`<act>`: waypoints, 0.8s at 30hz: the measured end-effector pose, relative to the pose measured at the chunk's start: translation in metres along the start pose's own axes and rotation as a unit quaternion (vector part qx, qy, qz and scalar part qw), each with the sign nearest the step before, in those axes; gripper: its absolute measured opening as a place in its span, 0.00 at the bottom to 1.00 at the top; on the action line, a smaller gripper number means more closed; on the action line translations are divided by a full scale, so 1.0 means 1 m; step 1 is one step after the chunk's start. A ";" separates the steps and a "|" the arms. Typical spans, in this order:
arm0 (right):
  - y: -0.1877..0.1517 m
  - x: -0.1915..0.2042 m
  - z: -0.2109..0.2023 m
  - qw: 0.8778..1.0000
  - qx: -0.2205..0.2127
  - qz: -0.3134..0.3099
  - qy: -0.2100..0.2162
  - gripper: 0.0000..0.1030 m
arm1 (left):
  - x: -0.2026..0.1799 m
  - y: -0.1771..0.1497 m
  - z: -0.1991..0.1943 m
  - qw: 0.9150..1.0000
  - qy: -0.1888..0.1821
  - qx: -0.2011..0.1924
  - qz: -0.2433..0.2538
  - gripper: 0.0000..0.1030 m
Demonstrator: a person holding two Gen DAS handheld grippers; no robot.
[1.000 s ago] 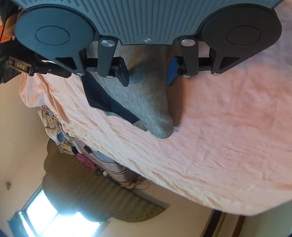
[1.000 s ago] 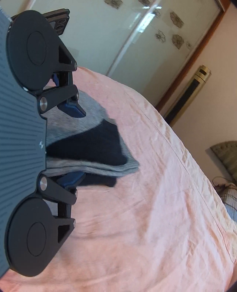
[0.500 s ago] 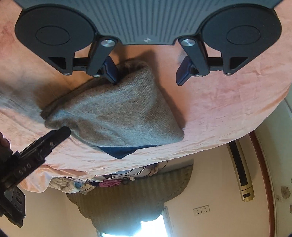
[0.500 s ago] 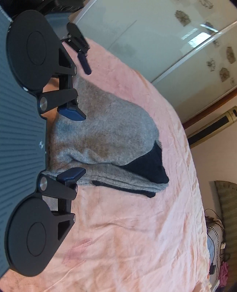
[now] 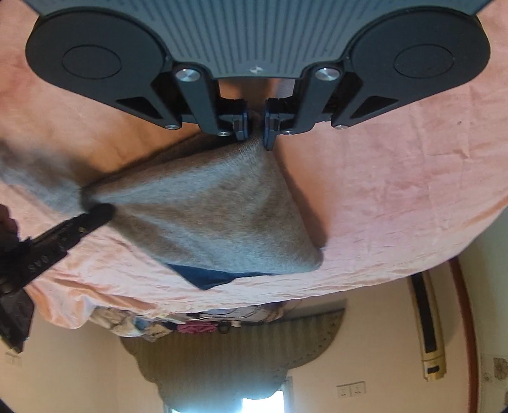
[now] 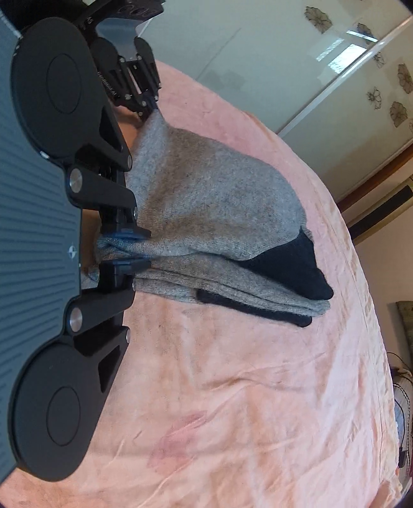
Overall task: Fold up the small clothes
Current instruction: 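Grasp the folded sweater edge with both tools and fold it over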
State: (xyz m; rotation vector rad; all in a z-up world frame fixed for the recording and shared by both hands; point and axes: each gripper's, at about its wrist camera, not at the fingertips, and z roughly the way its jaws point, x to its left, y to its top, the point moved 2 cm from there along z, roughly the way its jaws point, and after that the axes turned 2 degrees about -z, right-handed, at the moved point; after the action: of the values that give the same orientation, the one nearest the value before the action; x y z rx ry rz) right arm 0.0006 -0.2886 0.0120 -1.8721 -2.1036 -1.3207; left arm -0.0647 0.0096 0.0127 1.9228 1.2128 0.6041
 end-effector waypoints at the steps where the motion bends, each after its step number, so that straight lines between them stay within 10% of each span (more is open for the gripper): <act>1: 0.006 0.000 -0.007 1.000 -0.015 0.006 0.012 0.50 | 0.005 0.002 -0.008 0.999 -0.034 0.002 -0.017 0.21; 2: 0.013 -0.002 -0.016 0.999 -0.038 0.011 0.022 0.57 | 0.012 0.004 -0.016 0.997 -0.072 0.002 -0.042 0.29; 4: 0.033 -0.011 -0.024 0.996 -0.074 0.035 0.033 0.70 | 0.031 0.014 -0.026 0.987 -0.114 -0.024 -0.107 0.77; 6: 0.055 -0.021 -0.012 0.996 -0.073 0.052 0.014 0.70 | 0.052 0.029 -0.019 0.974 -0.113 -0.052 -0.188 0.94; 12: 0.094 -0.037 0.067 0.993 -0.010 0.116 -0.014 0.70 | 0.084 0.040 0.074 0.928 -0.107 0.030 -0.355 0.92; 14: 0.090 -0.026 0.077 0.997 -0.008 0.076 -0.019 0.41 | 0.077 0.042 0.078 0.938 -0.092 0.023 -0.333 0.80; 15: 0.086 -0.029 0.079 0.998 -0.008 0.059 -0.016 0.27 | 0.075 0.043 0.080 0.942 -0.084 0.032 -0.322 0.53; 18: 0.076 -0.074 0.067 0.988 -0.031 0.144 0.054 0.18 | 0.073 0.037 0.079 0.949 -0.098 0.038 -0.296 0.45; 21: 0.067 -0.063 0.059 0.988 -0.047 0.136 0.050 0.27 | 0.070 0.035 0.073 0.956 -0.094 0.040 -0.274 0.47; 24: 0.061 -0.043 0.041 0.990 -0.025 0.129 0.053 0.69 | 0.077 0.029 0.061 0.935 -0.146 0.058 -0.318 0.75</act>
State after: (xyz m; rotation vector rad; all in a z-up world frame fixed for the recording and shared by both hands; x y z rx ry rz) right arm 0.0829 -0.3039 -0.0036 -1.9635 -1.7253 -1.3886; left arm 0.0285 0.0505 -0.0006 1.5041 1.5820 -0.0945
